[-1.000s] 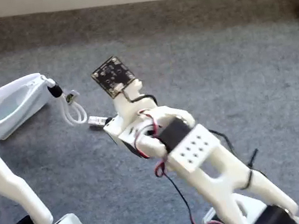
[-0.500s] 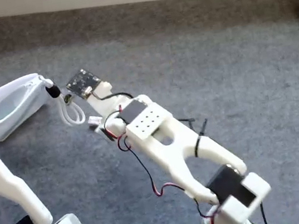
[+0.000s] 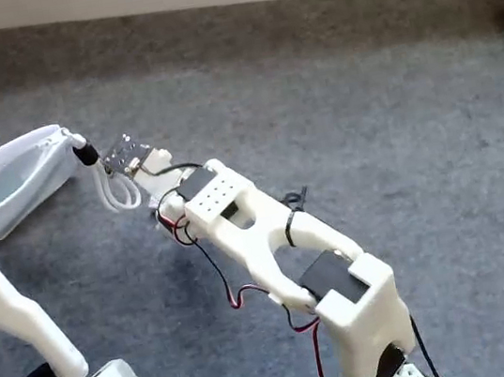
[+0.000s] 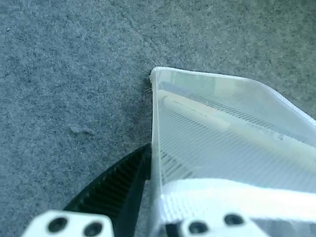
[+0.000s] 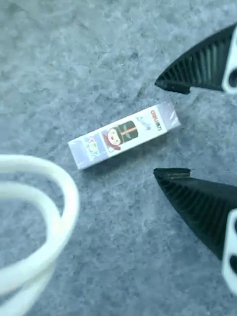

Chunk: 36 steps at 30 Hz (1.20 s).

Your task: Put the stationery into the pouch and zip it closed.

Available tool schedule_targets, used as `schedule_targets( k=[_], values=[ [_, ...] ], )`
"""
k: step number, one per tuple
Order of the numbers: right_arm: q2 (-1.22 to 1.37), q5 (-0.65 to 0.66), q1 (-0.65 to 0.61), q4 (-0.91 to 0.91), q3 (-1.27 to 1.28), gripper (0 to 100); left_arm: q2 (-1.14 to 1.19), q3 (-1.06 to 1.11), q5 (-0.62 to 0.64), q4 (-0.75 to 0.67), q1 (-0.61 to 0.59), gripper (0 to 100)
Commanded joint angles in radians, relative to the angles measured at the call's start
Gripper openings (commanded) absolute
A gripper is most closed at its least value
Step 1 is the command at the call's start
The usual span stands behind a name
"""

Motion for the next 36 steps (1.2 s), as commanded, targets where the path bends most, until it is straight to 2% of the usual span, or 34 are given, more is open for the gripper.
schedule_targets(
  k=[1, 5, 10, 17, 19, 24, 31, 36],
  values=[
    [0.013, 0.018, -0.018, -0.113, -0.056, 24.1, -0.024, -0.018, 0.012, -0.018, -0.016, 1],
    [0.05, 0.021, -0.007, -0.18, -0.054, 23.8, -0.024, -0.002, 0.012, -0.018, -0.012, 1],
    [0.061, 0.133, 0.001, -0.179, -0.05, 23.4, -0.024, -0.002, 0.012, -0.018, -0.01, 1],
    [0.059, 0.138, 0.013, -0.179, -0.008, 3.0, -0.024, -0.002, 0.012, -0.018, -0.01, 1],
    [0.059, 0.138, 0.013, -0.179, -0.007, 0.4, -0.024, -0.002, 0.012, -0.018, -0.008, 1],
    [0.027, 0.137, 0.015, -0.177, 0.056, 0.4, -0.024, -0.002, 0.012, -0.018, -0.007, 1],
    [-0.165, 0.132, 0.015, -0.177, 0.217, 0.4, -0.024, 0.004, 0.012, -0.012, 0.077, 1],
    [-0.292, 0.13, 0.025, -0.177, 0.366, 0.4, -0.024, 0.008, 0.012, -0.012, 0.082, 1]
  ],
)
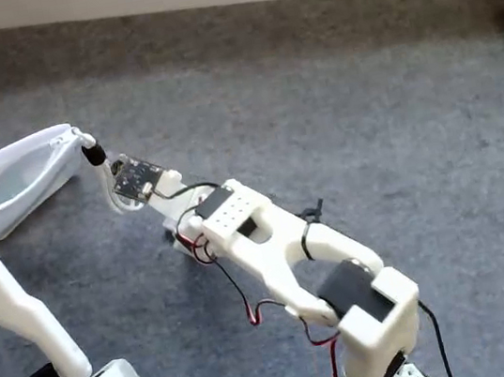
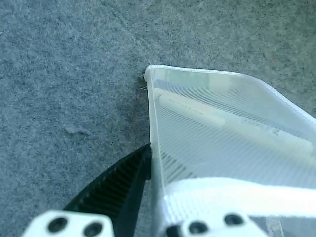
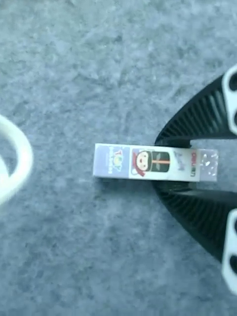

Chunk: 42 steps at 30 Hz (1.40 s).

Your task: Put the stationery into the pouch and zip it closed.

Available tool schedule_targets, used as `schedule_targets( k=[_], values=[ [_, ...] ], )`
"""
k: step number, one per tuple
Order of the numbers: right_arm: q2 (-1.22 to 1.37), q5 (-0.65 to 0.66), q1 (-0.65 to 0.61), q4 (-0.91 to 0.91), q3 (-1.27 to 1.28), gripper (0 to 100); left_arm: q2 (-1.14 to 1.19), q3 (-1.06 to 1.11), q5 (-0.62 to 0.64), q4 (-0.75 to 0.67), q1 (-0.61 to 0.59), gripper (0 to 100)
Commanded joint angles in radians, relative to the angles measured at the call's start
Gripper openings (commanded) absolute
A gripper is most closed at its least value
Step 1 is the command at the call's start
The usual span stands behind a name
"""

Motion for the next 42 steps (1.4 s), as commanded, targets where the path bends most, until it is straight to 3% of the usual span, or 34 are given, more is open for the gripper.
schedule_targets(
  k=[1, 7, 15, 29, 42],
  values=[
    [-0.176, 0.005, 0.035, -0.016, 0.107, 0.4, -0.024, -0.004, 0.014, -0.012, 0.025, 1],
    [-0.32, -0.005, 0.102, -0.016, 0.236, 0.4, -0.024, -0.004, 0.014, -0.015, 0.027, 1],
    [-0.406, -0.14, 0.151, -0.015, 0.343, 0.4, -0.024, -0.002, 0.012, -0.012, 0.053, 1],
    [-0.403, -0.199, 0.229, -0.019, 0.409, 0.4, -0.025, -0.018, -0.031, -0.008, 0.32, 1],
    [-0.403, -0.199, 0.294, -0.088, 0.423, 0.4, -0.024, -0.173, -0.032, 0.12, 0.518, 1]
  ],
)
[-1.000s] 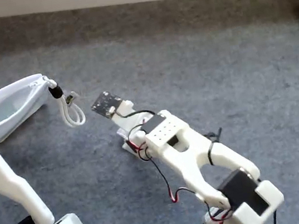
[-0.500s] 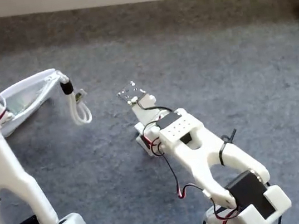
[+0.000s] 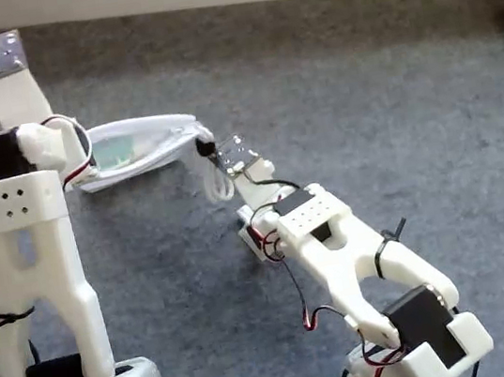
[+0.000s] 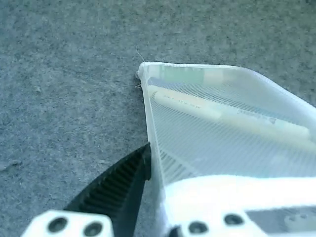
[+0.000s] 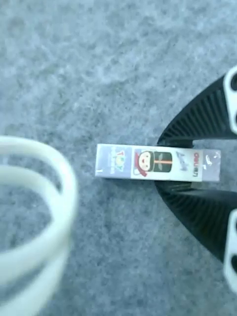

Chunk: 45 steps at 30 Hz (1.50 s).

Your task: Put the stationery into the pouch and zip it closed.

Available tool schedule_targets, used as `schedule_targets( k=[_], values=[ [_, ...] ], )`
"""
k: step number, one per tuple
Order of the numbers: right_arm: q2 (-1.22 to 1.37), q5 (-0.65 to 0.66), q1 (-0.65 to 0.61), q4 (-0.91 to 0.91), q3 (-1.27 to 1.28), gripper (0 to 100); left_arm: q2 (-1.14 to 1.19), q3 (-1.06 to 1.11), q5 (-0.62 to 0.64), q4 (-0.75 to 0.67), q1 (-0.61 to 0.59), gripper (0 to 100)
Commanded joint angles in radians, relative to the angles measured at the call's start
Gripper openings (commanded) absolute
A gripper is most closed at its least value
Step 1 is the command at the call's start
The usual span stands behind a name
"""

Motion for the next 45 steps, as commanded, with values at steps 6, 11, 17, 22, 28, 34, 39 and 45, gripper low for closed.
schedule_targets(
  k=[6, 11, 17, 22, 28, 34, 39, 45],
  values=[
    [-0.061, -0.008, 0.036, -0.05, -0.005, 0.4, -0.027, -0.018, -0.012, 0.0, 0.076, 1],
    [-0.061, -0.008, 0.035, -0.051, 0.012, 0.4, -0.027, -0.015, -0.012, 0.006, 0.074, 1],
    [-0.061, -0.008, 0.035, -0.051, 0.012, 0.4, -0.027, 0.042, -0.012, -0.002, 0.074, 1],
    [-0.061, -0.008, 0.035, -0.051, 0.013, 0.4, -0.027, 0.05, -0.015, -0.002, 0.073, 1],
    [-0.061, -0.008, 0.035, -0.048, 0.013, 0.6, -0.027, 0.041, -0.015, -0.002, 0.013, 1],
    [-0.061, -0.012, 0.035, -0.044, 0.015, 7.7, -0.027, 0.048, -0.017, -0.003, -0.015, 1],
    [-0.064, -0.014, 0.033, 0.084, 0.005, 13.7, -0.027, 0.05, -0.017, -0.011, -0.061, 1],
    [-0.064, -0.034, 0.033, 0.053, 0.004, 13.7, -0.025, 0.051, -0.015, -0.015, -0.088, 1]
  ],
)
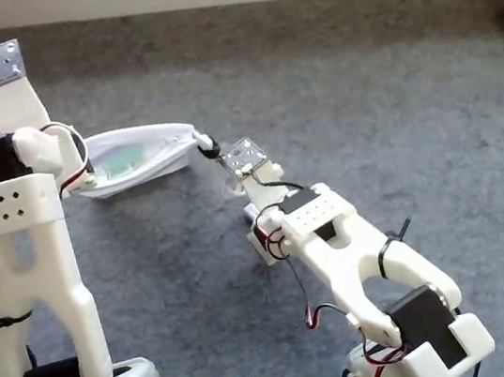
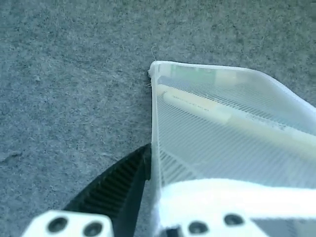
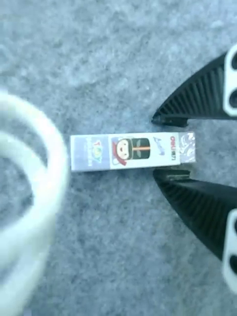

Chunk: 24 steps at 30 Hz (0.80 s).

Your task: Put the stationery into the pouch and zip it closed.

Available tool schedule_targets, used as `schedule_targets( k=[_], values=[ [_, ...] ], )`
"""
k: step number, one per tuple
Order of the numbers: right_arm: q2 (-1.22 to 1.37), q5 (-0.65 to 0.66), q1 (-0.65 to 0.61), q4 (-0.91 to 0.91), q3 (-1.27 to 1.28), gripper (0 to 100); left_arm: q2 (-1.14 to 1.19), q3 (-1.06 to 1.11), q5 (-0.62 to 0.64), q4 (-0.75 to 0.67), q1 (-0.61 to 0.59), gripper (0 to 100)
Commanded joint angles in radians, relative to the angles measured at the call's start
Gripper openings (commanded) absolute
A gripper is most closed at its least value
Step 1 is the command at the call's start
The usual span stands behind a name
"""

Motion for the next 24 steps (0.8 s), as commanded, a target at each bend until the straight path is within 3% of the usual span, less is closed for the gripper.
schedule_targets(
  k=[1, 9, 18, 24],
  values=[
    [-0.062, -0.055, 0.008, -0.035, -0.015, 13.7, -0.022, -0.002, -0.008, -0.017, -0.03, 1],
    [-0.039, -0.098, -0.028, -0.05, -0.102, 13.7, -0.019, -0.002, -0.008, -0.017, -0.031, 1],
    [0.206, -0.095, -0.038, -0.05, -0.265, 13.6, -0.024, 0.054, -0.009, -0.061, -0.035, 1],
    [0.209, -0.092, -0.039, -0.05, -0.271, 0.2, -0.024, 0.058, -0.009, -0.066, -0.071, 1]
  ],
)
